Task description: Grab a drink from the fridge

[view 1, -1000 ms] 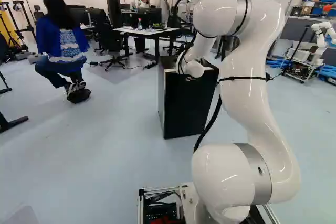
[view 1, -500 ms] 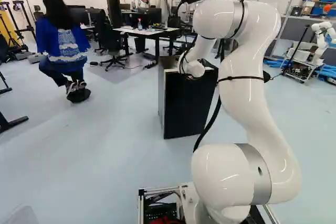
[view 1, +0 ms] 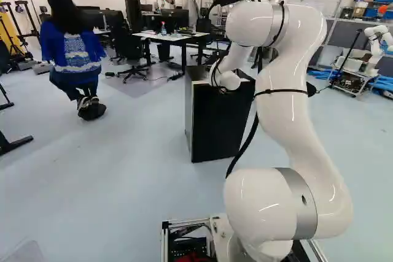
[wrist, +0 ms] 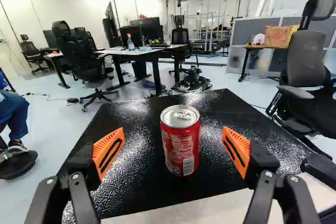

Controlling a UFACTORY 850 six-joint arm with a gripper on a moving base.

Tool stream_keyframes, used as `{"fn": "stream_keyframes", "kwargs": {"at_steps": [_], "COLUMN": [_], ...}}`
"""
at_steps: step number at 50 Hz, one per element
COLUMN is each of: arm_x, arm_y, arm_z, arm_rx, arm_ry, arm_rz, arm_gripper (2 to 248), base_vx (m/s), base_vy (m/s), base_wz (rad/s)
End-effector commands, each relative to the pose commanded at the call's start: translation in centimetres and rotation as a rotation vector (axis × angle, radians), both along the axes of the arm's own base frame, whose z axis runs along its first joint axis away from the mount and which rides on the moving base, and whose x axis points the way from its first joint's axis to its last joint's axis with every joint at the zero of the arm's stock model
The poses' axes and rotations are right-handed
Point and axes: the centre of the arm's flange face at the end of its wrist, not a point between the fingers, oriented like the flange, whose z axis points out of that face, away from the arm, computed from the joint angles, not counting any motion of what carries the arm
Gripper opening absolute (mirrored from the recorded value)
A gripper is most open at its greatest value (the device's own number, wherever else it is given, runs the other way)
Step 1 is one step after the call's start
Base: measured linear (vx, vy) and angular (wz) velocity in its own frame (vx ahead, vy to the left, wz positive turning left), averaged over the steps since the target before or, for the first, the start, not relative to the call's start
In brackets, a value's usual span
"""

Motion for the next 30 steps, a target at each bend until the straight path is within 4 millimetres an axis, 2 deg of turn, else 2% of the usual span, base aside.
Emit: {"fn": "stream_keyframes", "kwargs": {"at_steps": [13, 30], "arm_x": [0.5, 1.7], "arm_y": [0.1, -0.8], "arm_z": [-0.3, -0.5], "arm_rx": [-0.021, -0.023], "arm_ry": [0.014, 0.001], "arm_rz": [0.035, 0.024], "arm_gripper": [247, 247], "base_vx": [0.000, 0.000], "base_vy": [0.000, 0.000], "base_wz": [0.000, 0.000]}}
